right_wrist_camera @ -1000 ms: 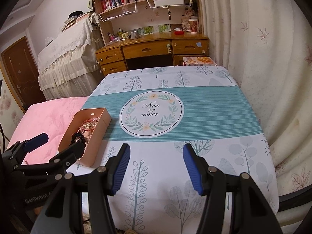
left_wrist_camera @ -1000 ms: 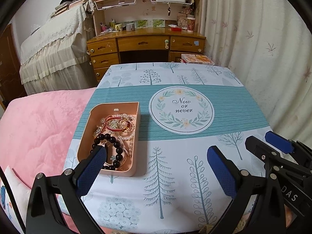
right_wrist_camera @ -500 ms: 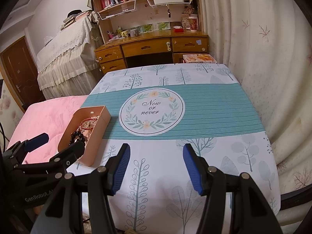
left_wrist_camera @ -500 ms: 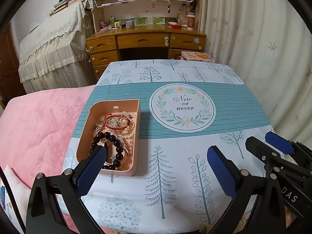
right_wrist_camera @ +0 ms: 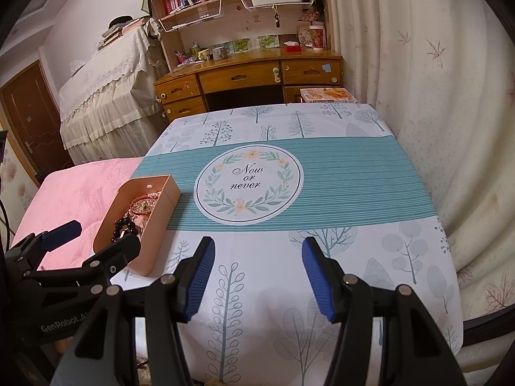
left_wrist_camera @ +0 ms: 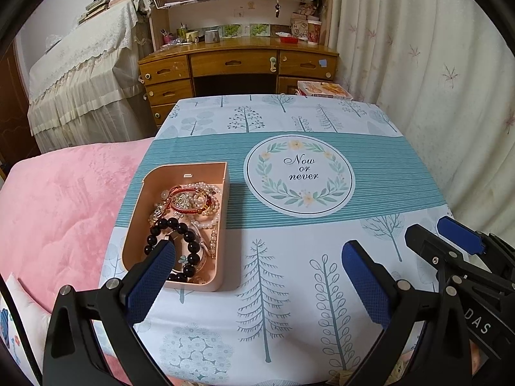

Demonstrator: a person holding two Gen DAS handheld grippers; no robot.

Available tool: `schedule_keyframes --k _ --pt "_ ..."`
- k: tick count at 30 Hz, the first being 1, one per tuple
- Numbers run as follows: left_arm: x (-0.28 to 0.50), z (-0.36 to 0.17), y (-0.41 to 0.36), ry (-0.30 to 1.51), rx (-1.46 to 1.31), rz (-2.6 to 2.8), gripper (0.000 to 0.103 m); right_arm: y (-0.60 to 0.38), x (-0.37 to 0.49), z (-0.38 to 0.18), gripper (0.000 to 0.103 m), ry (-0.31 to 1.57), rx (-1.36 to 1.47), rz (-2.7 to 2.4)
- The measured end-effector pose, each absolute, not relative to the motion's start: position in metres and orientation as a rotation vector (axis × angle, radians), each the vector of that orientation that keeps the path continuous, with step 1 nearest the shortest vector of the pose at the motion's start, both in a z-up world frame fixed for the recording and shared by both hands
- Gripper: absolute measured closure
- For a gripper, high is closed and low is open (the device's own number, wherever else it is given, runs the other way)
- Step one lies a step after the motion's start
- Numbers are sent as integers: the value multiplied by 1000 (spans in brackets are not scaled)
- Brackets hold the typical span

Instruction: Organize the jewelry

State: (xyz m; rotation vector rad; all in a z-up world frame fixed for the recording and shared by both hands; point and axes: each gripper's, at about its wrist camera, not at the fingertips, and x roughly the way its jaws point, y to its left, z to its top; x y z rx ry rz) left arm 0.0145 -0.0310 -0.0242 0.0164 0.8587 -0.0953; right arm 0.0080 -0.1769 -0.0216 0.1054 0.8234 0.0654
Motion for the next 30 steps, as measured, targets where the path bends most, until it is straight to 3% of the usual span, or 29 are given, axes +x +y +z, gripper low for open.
schedule_keyframes --k 30 --pt "10 -23 -34 867 23 -100 1 -179 9 -21 46 825 107 68"
